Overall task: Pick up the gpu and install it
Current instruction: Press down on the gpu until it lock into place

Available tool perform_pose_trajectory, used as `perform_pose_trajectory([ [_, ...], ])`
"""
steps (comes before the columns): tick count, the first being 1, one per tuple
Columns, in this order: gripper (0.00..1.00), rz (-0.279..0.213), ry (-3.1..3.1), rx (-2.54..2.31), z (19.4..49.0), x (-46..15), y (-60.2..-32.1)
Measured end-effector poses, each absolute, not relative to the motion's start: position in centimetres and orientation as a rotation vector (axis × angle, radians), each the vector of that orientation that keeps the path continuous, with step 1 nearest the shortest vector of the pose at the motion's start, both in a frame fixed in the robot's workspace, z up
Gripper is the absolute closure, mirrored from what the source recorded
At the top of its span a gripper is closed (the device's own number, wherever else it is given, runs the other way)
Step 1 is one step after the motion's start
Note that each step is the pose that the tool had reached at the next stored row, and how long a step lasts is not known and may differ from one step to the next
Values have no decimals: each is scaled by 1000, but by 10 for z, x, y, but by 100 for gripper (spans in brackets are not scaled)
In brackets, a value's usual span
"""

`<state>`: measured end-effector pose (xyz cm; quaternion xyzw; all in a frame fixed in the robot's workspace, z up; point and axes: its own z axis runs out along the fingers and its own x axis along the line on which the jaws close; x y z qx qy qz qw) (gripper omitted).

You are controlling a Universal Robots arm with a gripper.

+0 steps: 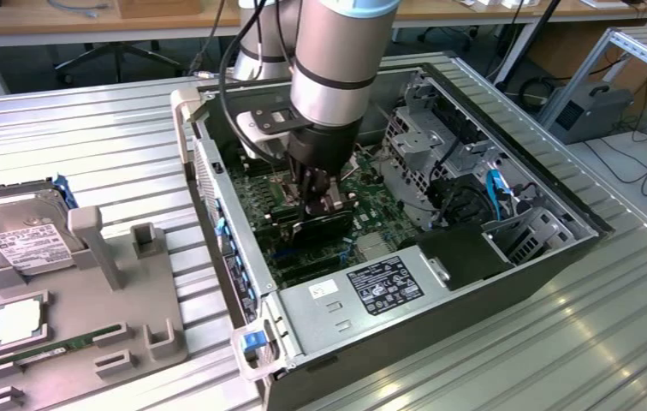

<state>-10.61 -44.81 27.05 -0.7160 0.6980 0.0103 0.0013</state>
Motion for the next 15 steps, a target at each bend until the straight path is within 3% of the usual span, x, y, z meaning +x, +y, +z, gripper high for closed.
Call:
perform_pose_trajectory([
  [15, 89, 32, 2191, -2247, 279, -106, -448],
])
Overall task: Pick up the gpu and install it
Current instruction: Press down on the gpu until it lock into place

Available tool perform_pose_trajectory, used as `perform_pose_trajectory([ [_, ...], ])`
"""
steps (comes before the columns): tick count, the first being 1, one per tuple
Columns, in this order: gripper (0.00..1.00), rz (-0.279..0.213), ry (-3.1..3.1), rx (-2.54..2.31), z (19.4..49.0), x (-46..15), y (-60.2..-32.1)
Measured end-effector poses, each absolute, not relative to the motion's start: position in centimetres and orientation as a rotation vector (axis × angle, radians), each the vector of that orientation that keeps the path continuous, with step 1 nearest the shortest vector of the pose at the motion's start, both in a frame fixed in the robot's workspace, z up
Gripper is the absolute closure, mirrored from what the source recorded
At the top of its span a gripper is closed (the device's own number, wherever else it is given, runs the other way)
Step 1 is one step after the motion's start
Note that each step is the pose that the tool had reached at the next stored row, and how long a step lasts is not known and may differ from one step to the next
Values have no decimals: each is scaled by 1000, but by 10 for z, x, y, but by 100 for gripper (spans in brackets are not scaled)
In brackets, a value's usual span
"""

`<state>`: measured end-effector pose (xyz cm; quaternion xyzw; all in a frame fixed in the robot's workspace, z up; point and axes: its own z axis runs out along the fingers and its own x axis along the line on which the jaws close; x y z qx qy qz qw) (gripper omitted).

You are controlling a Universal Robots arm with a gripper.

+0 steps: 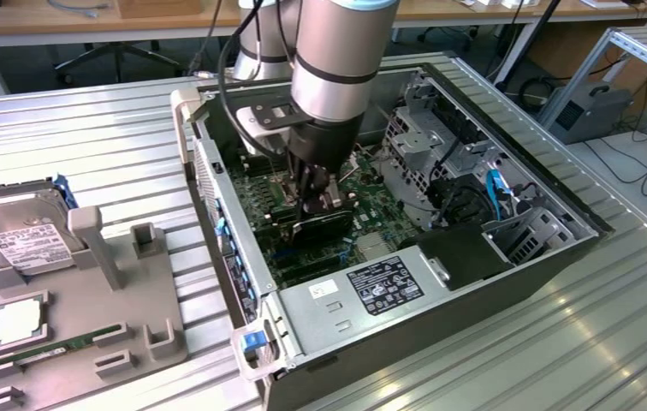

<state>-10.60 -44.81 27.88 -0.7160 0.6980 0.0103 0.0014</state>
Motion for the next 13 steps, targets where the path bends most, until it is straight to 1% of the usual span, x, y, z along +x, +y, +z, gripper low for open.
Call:
perform_pose_trajectory([
  [3, 89, 32, 2191, -2248, 288, -106, -448],
  [8, 89, 32, 2191, -2247, 317, -103, -448],
  [13, 89, 32, 2191, -2247, 319, -94, -448],
])
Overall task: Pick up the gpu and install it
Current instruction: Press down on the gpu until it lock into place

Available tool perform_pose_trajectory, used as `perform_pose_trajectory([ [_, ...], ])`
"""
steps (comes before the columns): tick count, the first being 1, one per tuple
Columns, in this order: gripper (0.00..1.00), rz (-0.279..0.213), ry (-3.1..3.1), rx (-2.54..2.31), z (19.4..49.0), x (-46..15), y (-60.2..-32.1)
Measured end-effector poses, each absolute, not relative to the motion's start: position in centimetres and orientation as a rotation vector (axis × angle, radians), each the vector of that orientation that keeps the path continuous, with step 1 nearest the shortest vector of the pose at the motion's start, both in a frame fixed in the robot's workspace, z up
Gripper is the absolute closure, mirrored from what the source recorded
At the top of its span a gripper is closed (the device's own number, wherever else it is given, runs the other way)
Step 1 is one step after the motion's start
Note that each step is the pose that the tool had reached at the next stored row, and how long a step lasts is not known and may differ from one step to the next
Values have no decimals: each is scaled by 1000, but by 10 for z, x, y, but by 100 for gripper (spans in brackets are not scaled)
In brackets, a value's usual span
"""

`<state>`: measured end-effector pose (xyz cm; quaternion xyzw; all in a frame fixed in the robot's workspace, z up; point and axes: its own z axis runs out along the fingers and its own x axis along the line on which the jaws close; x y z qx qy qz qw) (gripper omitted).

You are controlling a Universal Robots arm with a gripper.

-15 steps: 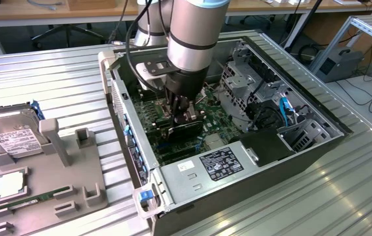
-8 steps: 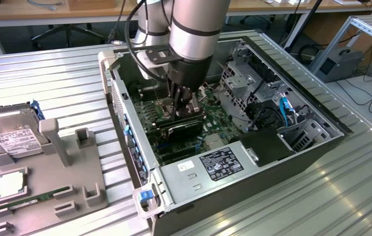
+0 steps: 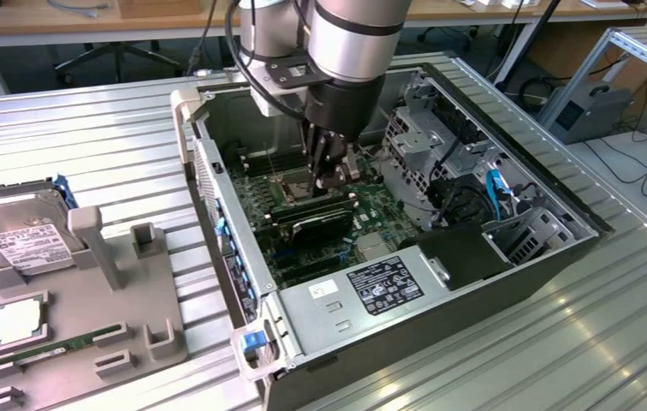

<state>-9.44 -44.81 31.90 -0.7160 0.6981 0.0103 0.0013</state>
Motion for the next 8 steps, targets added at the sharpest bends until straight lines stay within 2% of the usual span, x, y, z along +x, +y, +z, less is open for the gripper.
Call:
perform_pose_trajectory([
  [8, 89, 33, 2191, -2247, 326, -93, -448],
])
